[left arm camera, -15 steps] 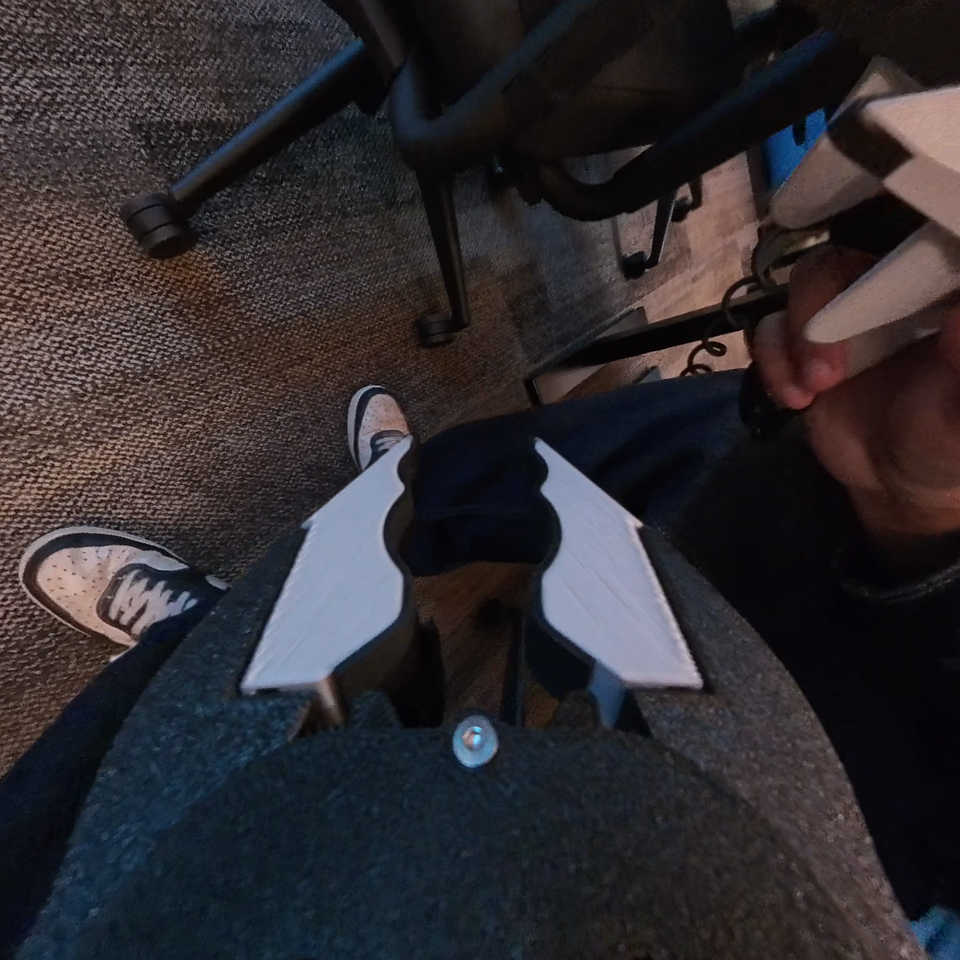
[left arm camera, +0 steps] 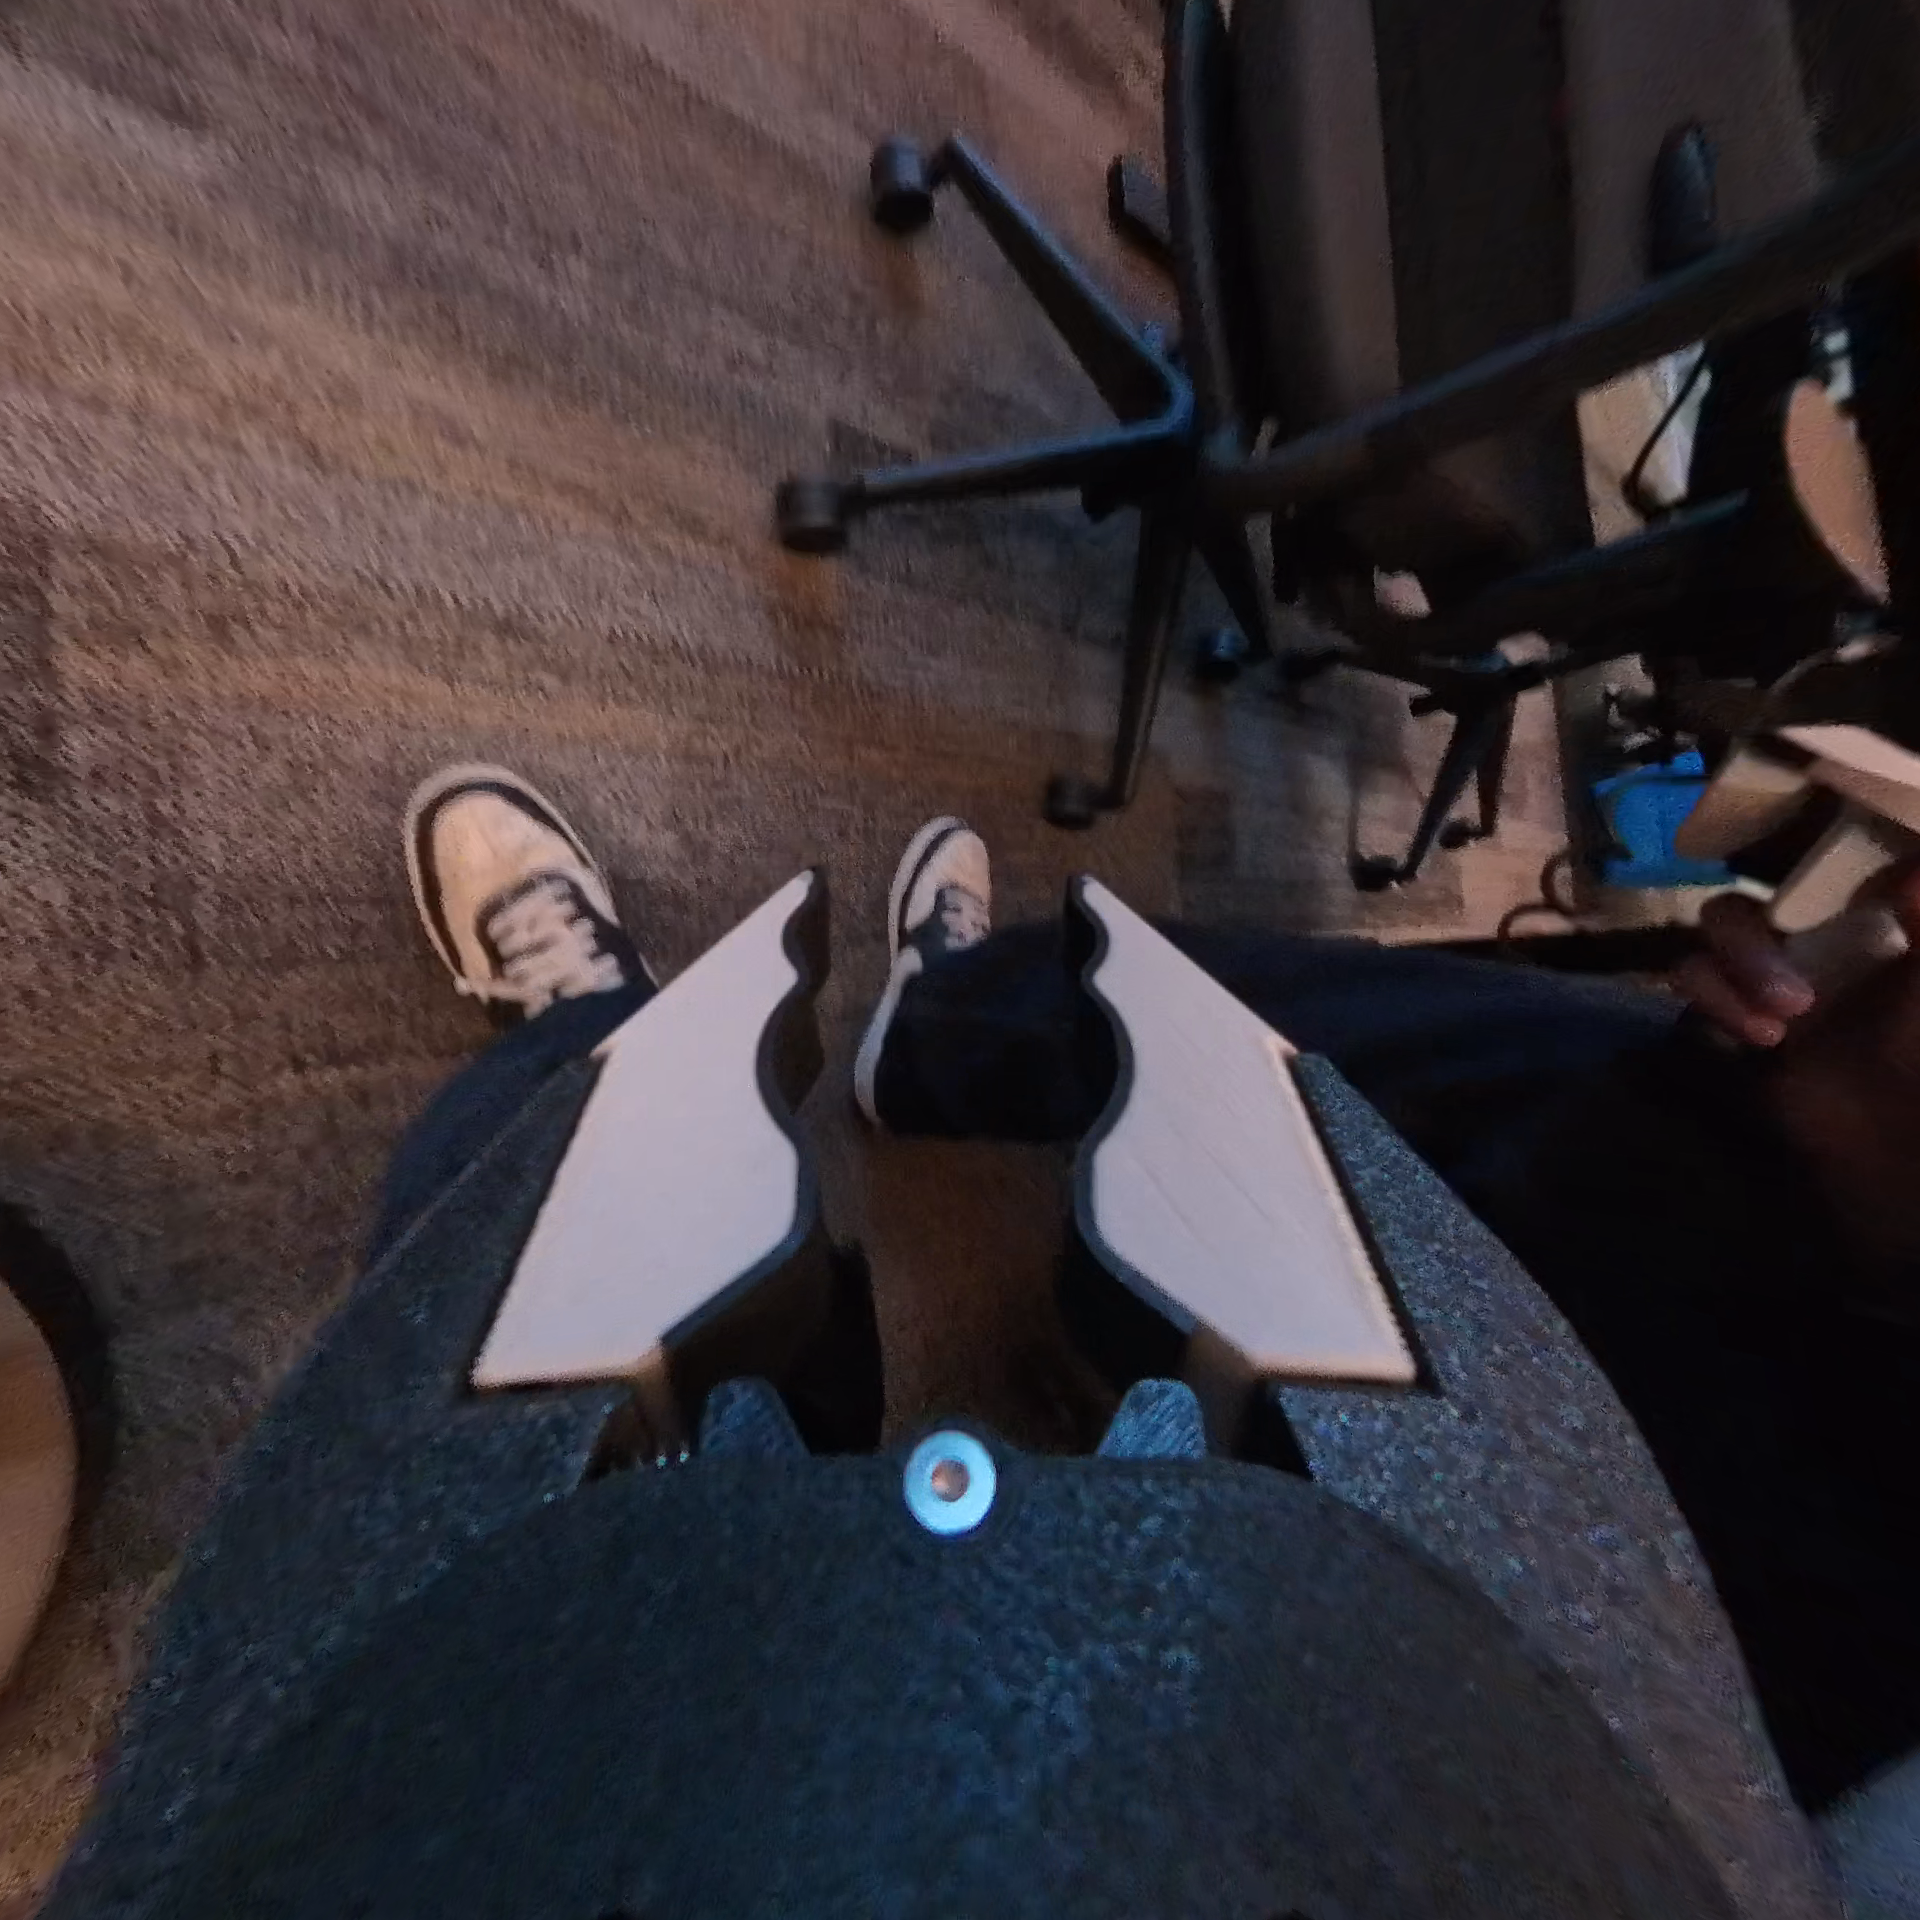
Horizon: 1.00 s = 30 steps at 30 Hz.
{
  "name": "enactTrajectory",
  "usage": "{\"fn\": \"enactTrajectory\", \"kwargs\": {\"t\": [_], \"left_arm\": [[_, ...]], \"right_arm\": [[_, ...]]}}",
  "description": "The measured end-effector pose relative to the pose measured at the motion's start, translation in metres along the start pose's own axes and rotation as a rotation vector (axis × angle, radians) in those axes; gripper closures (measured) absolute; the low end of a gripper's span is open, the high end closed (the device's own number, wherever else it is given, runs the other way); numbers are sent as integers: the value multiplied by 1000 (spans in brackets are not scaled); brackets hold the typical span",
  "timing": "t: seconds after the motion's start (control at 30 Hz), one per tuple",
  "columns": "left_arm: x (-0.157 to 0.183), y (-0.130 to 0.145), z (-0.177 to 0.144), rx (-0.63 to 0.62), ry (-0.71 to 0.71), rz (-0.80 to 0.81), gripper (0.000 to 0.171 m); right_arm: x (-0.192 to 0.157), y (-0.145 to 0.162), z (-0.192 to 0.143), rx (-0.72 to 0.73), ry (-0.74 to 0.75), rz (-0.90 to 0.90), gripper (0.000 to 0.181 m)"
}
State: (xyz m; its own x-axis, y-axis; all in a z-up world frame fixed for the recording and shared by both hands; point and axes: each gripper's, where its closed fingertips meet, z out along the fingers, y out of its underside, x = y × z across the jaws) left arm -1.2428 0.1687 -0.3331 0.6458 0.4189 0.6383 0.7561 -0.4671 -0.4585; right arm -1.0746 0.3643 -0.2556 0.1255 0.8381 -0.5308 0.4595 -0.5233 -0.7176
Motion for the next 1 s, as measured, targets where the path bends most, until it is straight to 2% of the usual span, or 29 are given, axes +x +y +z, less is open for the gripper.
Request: {"fn": "enactTrajectory", "kwargs": {"t": [0.1, 0.2, 0.33, 0.5, 0.7, 0.8, 1.0], "left_arm": [[-3, 36, -10, -45, 10, -13, 126], [4, 54, -16, -44, 40, 10, 126], [-7, 76, -19, -70, 17, -13, 124], [-7, 102, -22, -113, 33, -18, 124], [-12, 118, -31, -110, 18, -37, 123], [-10, 126, -31, -130, 20, -20, 123], [-11, 130, -31, -144, 22, -16, 123]], "right_arm": [[-21, 24, 0, -44, -26, -33, 142], [-21, 46, 2, -80, 27, -32, 125], [-27, 71, -1, -146, 8, 22, 126], [-29, 87, -9, -138, 15, 56, 126], [-38, 105, -12, -158, 1, 66, 120], [-42, 112, -11, -171, -6, 60, 124], [-45, 111, -9, -167, -22, 76, 121]]}}
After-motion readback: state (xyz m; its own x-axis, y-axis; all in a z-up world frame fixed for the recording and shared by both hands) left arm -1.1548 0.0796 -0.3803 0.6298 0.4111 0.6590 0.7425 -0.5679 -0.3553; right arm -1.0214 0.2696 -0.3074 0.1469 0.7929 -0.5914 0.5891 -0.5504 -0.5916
